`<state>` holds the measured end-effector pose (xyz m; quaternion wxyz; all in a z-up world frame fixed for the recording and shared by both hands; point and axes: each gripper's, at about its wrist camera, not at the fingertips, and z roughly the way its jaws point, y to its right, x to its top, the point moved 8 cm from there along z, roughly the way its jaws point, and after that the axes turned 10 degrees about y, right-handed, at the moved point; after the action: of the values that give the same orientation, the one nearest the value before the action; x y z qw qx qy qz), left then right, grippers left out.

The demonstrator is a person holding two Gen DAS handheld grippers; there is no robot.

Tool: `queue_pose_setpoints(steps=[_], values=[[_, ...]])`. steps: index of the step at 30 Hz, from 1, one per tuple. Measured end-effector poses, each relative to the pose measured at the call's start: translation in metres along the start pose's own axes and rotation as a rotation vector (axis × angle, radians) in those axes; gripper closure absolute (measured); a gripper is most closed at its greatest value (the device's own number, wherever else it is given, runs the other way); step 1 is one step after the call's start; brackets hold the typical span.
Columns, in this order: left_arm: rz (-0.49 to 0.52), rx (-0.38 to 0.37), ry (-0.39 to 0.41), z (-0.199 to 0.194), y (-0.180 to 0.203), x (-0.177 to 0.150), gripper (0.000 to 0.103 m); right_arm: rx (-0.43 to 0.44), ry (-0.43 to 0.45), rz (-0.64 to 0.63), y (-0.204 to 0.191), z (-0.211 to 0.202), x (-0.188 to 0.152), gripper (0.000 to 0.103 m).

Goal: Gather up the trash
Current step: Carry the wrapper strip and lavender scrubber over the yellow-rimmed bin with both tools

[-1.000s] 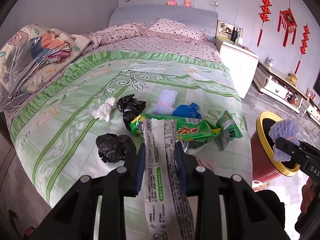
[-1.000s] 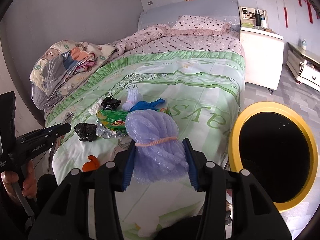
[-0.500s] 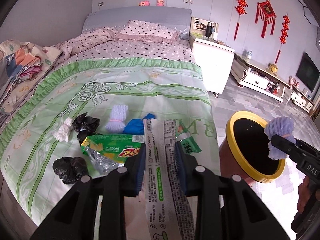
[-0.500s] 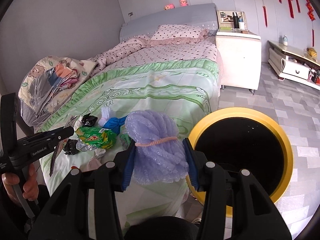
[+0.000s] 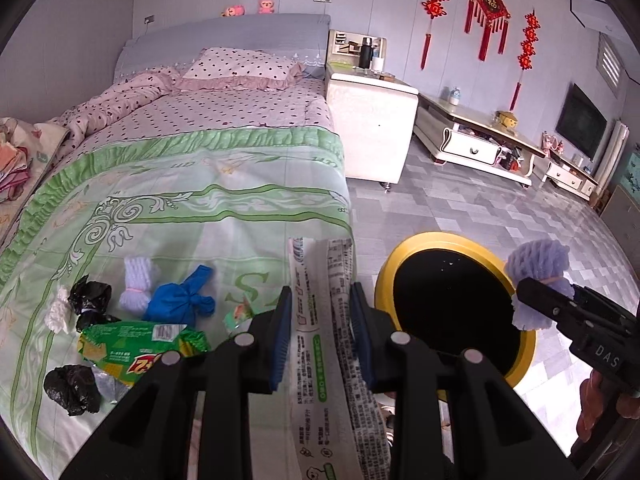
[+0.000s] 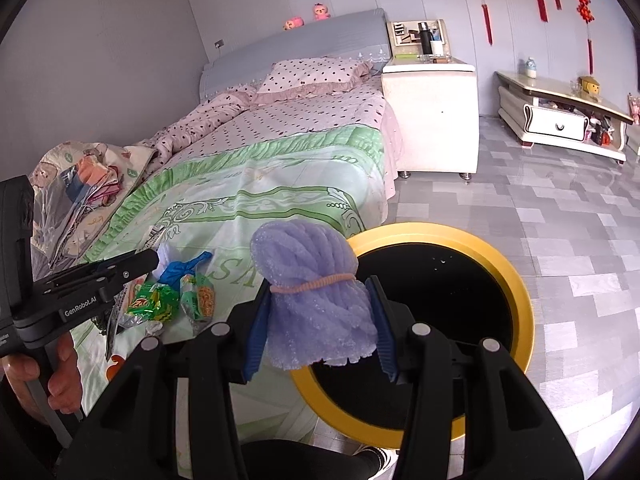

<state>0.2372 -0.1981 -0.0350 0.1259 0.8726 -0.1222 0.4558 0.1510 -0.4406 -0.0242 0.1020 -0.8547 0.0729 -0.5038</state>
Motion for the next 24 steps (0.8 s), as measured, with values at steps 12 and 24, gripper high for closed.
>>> queue_pose_setpoints(steps=[12, 24], values=[[0.032, -0.097, -0.056, 0.043, 0.061, -0.002, 0.076, -0.055, 0.018, 0.06, 0.05, 0.013, 0.017, 0.059], [0.043, -0.17, -0.118, 0.084, 0.108, -0.019, 0.076, -0.121, -0.021, 0.156, 0.105, 0.038, 0.009, 0.059]])
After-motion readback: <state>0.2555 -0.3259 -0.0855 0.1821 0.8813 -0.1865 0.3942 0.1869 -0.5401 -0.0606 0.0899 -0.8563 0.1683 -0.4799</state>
